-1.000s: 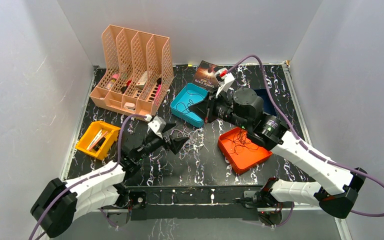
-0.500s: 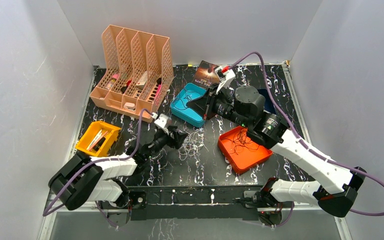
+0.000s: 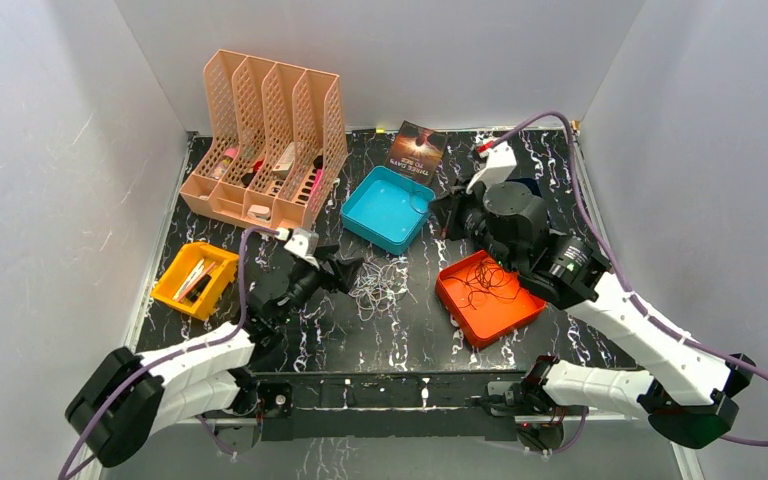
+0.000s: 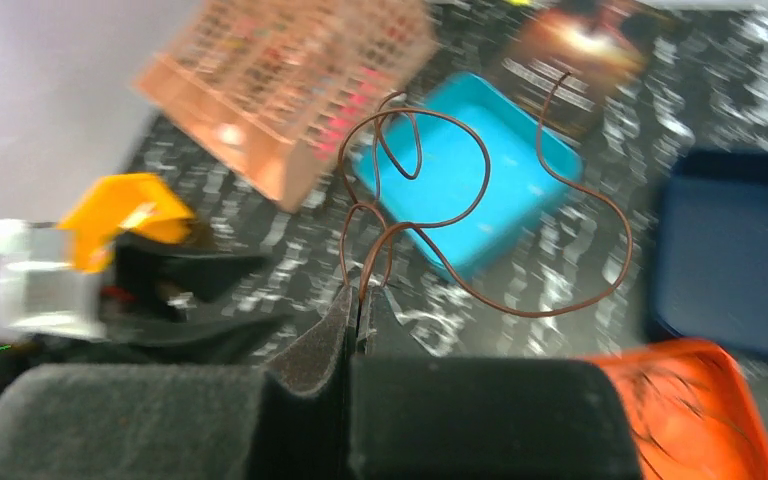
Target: Untangle the cables
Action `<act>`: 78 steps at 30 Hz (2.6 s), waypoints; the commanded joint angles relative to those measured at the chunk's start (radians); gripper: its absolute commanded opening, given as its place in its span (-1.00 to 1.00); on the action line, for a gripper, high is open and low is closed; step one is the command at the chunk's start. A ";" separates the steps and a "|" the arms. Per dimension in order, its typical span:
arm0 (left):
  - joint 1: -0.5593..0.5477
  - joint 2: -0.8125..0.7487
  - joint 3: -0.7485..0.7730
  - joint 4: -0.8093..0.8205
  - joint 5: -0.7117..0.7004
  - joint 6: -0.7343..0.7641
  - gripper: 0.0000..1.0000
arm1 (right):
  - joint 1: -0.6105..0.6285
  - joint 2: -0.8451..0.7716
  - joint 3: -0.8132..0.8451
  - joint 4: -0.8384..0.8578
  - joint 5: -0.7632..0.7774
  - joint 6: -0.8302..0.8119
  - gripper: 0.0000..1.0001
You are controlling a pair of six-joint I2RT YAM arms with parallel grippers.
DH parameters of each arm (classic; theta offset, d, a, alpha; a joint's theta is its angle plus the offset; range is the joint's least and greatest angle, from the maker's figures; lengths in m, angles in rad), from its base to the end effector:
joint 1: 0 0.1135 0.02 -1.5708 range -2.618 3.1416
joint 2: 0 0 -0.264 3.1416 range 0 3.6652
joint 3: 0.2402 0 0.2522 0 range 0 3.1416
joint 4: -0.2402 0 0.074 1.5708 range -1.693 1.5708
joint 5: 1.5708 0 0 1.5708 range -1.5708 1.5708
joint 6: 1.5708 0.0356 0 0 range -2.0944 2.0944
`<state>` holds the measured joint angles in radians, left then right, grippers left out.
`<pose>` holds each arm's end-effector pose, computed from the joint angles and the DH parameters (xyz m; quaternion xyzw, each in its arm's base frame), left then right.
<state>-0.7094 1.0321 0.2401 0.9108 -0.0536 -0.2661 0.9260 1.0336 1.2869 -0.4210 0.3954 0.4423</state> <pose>0.1591 -0.1341 0.2209 0.1264 0.6518 -0.3346 0.6687 0.1386 0.1615 0.4419 -0.0563 0.7575 0.2837 0.5852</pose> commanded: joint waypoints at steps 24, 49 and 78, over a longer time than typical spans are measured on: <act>0.001 -0.152 0.139 -0.423 -0.165 -0.034 0.73 | -0.238 0.086 -0.231 -0.574 0.124 0.266 -0.93; 0.001 -0.156 0.146 -0.456 -0.177 -0.036 0.78 | -0.344 0.138 -0.321 -0.446 -0.085 0.147 -0.58; 0.004 0.163 0.463 -0.848 0.028 -0.075 0.55 | -0.348 -0.042 -0.398 -0.008 -0.450 0.055 -0.16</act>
<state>-0.7090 1.1648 0.6643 0.1204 -0.0807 -0.3592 0.5827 0.9760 0.9066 -0.5011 0.0006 0.4938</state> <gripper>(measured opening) 0.801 0.417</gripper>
